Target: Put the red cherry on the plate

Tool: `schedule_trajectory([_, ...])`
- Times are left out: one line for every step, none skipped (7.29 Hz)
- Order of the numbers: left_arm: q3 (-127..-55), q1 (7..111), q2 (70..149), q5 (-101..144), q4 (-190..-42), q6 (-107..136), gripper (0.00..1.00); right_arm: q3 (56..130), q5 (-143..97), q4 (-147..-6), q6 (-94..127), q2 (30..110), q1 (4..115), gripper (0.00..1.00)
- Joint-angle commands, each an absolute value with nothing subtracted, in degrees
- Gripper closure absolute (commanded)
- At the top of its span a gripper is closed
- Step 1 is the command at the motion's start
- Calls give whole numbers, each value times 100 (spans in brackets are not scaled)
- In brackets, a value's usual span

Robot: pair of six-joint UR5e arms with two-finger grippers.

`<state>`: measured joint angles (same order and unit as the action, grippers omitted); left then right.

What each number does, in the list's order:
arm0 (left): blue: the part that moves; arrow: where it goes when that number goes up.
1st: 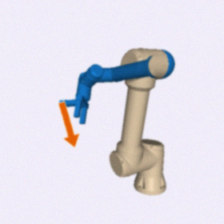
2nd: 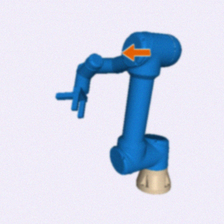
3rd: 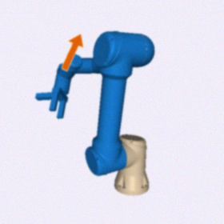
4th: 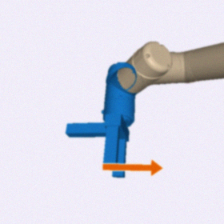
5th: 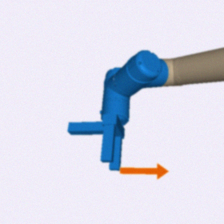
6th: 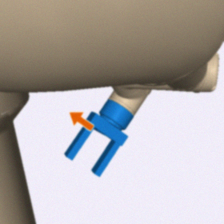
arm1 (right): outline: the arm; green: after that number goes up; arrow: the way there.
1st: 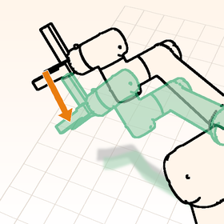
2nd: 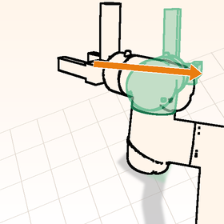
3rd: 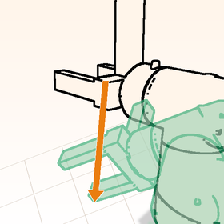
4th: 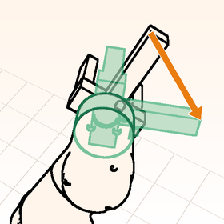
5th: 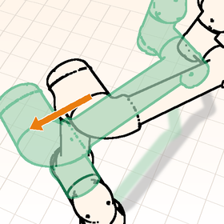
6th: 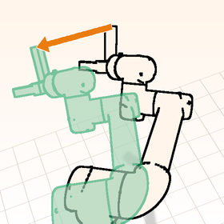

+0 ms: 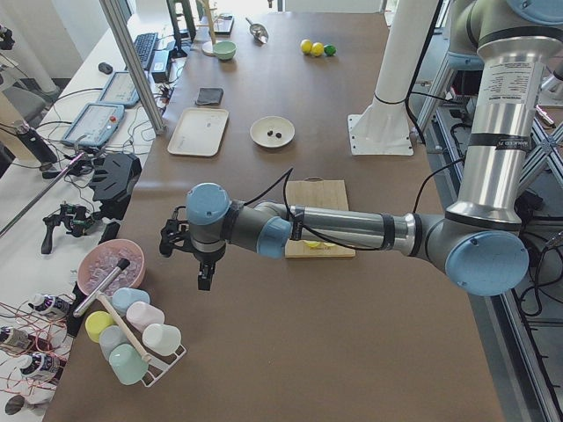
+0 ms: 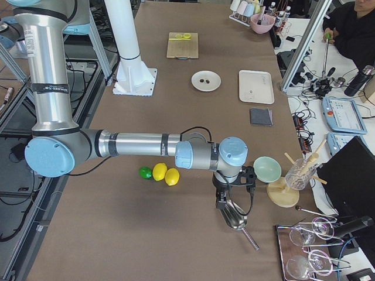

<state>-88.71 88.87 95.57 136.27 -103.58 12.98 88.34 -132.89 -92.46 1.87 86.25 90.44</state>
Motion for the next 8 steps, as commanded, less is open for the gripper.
schedule_trajectory([-8868,8938,9554,13623,-10345,1301,2,8886,-13289,-9246,193,8622,9044,0])
schedule_trajectory([-8859,8965,9554,13623,-10345,1301,2,8886,-13289,-9246,193,8622,9044,0])
schedule_trajectory([-8859,9000,9562,13623,-10336,1301,2,8912,-13289,-9246,193,8613,9044,0])
schedule_trajectory([-8859,9000,9545,13623,-10336,1301,2,8912,-13289,-9246,193,8613,9044,0])
schedule_trajectory([-8859,9000,9536,13623,-10336,1301,2,8912,-13289,-9246,193,8605,9044,0])
schedule_trajectory([-8859,9009,9536,13623,-10336,1301,2,8912,-13289,-9237,185,8604,9044,0])
schedule_trajectory([-8859,9009,9536,13623,-10336,1301,2,8912,-13289,-9246,185,8604,9044,0])
schedule_trajectory([-8859,9009,9536,13623,-10336,1301,2,8912,-13289,-9246,185,8604,9044,0])
